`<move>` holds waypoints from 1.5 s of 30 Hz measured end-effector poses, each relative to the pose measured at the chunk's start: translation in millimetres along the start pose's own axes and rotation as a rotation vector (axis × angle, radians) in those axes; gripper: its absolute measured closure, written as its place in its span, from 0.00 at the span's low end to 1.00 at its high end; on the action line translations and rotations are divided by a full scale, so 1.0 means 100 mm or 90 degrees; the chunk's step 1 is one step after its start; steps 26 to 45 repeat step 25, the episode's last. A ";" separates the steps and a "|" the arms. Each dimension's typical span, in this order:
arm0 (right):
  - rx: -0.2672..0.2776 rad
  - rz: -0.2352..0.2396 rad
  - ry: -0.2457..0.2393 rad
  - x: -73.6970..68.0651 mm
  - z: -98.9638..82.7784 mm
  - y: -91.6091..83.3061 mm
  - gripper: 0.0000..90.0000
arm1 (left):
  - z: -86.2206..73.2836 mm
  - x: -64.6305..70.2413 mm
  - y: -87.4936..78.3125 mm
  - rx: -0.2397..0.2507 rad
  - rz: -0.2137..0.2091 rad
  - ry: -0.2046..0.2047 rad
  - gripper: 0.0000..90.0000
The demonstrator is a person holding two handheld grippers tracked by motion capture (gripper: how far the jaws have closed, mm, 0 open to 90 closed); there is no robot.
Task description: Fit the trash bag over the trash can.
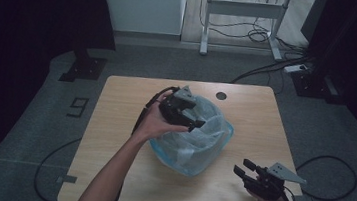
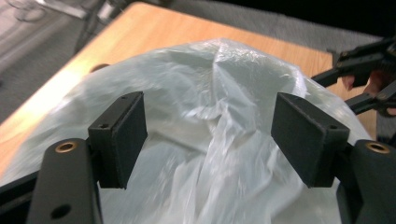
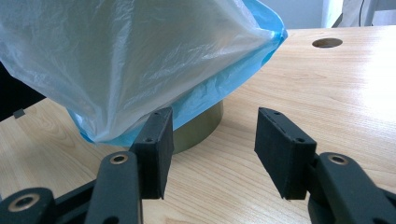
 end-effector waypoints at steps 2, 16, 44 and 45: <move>0.000 0.000 -0.001 -0.01 0.00 0.00 0.51 | -0.09 0.03 -0.15 0.023 0.018 -0.008 0.28; -0.004 -0.004 -0.008 -0.02 0.00 0.03 0.51 | -0.94 0.16 -1.02 0.114 0.090 -0.054 0.28; 0.002 -0.012 -0.007 0.01 0.01 0.03 0.50 | -1.19 0.16 -1.23 0.130 0.114 -0.075 0.28; 0.002 -0.012 -0.007 0.01 0.01 0.03 0.50 | -1.19 0.16 -1.23 0.130 0.114 -0.075 0.28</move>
Point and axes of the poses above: each handheld gripper's, and its own axes: y roughly forward along the jaws, z roughly out of its top, x roughly to its right, the point moved 4 cm from there along y, roughly forward along the jaws, and after that the axes turned 14 degrees about -z, right-handed, at the moved point
